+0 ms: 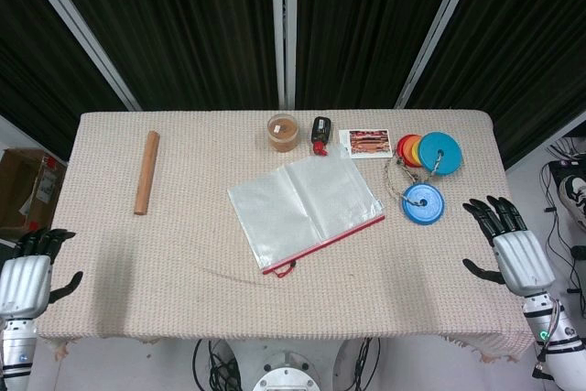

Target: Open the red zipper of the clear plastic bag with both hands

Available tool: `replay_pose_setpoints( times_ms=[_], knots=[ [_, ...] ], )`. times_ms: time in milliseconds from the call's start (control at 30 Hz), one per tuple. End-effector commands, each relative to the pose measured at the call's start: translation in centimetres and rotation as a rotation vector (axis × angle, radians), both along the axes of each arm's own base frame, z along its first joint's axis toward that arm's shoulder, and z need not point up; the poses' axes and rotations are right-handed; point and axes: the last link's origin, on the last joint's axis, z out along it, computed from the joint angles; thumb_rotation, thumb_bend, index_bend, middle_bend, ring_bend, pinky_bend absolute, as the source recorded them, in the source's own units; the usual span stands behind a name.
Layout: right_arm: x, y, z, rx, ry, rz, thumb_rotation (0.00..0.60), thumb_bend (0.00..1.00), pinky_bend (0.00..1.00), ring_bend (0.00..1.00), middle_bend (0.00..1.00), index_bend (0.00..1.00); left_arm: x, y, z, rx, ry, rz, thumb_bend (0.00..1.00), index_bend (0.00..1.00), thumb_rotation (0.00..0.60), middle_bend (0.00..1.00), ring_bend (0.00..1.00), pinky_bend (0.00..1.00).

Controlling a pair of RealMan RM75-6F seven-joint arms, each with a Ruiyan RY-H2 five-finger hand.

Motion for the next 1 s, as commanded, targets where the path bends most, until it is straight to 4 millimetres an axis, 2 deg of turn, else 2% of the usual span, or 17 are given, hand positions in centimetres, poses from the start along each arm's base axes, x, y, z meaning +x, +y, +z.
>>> replay_pose_setpoints(
  times_ms=[33,167,267,367,467,600,700,800,1000],
  knots=[
    [0.4,-0.1,-0.2,0.007,0.003,0.013,0.600,0.09,0.04,0.00,0.11,0.12,0.0,0.1,-0.1,-0.003,-0.003,-0.002,0.21,0.26,0.600,0.21,0.14,0.14],
    [1.1,-0.2,-0.6,0.027,0.013,0.040,0.600,0.09,0.05,0.00,0.11,0.13,0.0,0.1,-0.3,-0.009,-0.019,-0.005,0.21,0.26,0.600,0.21,0.14,0.14],
    [2.7,-0.8,-1.7,0.085,0.012,0.097,0.600,0.10,0.05,0.00,0.12,0.13,0.0,0.0,-0.3,-0.010,-0.023,-0.009,0.21,0.26,0.600,0.21,0.14,0.14],
    [5.1,-1.8,-3.8,0.183,0.014,0.183,0.600,0.16,0.07,0.00,0.13,0.16,0.1,0.0,-0.3,-0.006,-0.032,-0.014,0.21,0.26,0.600,0.21,0.14,0.14],
    [8.1,-3.0,-6.7,0.290,0.024,0.280,0.600,0.18,0.10,0.00,0.16,0.23,0.2,0.0,-0.4,-0.005,-0.039,-0.024,0.21,0.26,0.600,0.21,0.14,0.14],
    [12.2,-4.5,-11.7,0.420,0.069,0.400,0.600,0.18,0.12,0.01,0.18,0.31,0.3,-0.1,-0.5,-0.004,-0.055,-0.035,0.21,0.26,0.600,0.21,0.14,0.14],
    [14.4,-5.3,-15.0,0.465,0.117,0.465,0.600,0.18,0.12,0.01,0.19,0.35,0.3,-0.2,-0.7,-0.009,-0.072,-0.035,0.21,0.26,0.600,0.21,0.14,0.14],
    [15.9,-5.7,-17.8,0.476,0.148,0.510,0.600,0.18,0.12,0.01,0.19,0.38,0.1,-0.2,-0.9,-0.017,-0.081,-0.032,0.21,0.26,0.600,0.21,0.14,0.14],
    [17.2,-6.4,-22.0,0.444,0.195,0.552,0.600,0.18,0.12,0.01,0.19,0.41,-0.4,-0.2,-1.1,-0.019,-0.098,-0.026,0.21,0.26,0.600,0.21,0.14,0.14]
  ],
)
